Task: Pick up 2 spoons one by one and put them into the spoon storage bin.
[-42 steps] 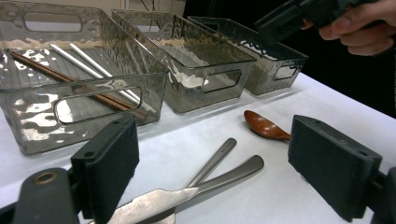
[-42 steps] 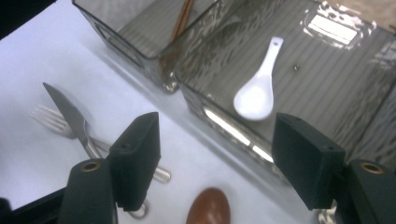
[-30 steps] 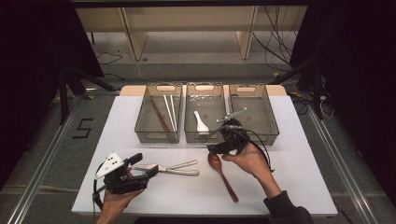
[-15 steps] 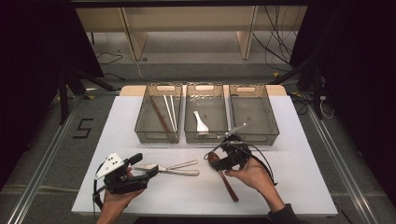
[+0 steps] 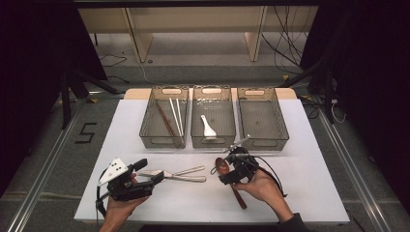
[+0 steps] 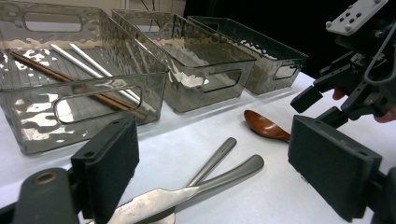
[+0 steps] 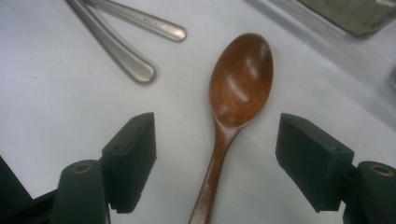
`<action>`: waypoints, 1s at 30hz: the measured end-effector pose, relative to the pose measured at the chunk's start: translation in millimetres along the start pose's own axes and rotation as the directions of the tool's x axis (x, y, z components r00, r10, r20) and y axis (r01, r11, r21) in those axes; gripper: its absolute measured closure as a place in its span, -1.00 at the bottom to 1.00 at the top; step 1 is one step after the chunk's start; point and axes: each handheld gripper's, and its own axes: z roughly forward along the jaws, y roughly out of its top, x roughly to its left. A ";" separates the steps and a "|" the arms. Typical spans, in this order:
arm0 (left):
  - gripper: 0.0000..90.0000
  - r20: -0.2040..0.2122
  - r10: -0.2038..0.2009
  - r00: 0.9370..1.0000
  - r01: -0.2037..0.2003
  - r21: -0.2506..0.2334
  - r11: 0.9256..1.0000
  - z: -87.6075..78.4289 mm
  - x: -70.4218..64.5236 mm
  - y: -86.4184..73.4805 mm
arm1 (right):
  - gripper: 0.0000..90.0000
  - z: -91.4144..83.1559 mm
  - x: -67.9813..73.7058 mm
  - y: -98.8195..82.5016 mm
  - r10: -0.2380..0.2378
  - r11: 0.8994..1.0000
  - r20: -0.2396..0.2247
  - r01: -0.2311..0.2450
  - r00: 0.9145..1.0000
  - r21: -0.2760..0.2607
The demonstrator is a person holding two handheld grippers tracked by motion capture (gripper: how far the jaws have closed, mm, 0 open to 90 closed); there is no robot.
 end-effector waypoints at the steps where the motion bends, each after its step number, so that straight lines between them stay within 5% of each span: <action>1: -0.65 0.001 0.000 1.000 0.000 0.000 1.000 0.1 -0.2 0.0 | -0.31 0.9 0.1 -0.8 0.001 1.000 0.004 -0.001 1.000 0.005; 30: -0.65 0.002 -0.001 1.000 0.001 0.000 1.000 -0.1 -0.2 -0.1 | 0.38 21.3 -1.2 -11.5 -0.041 0.989 0.021 0.037 0.999 0.141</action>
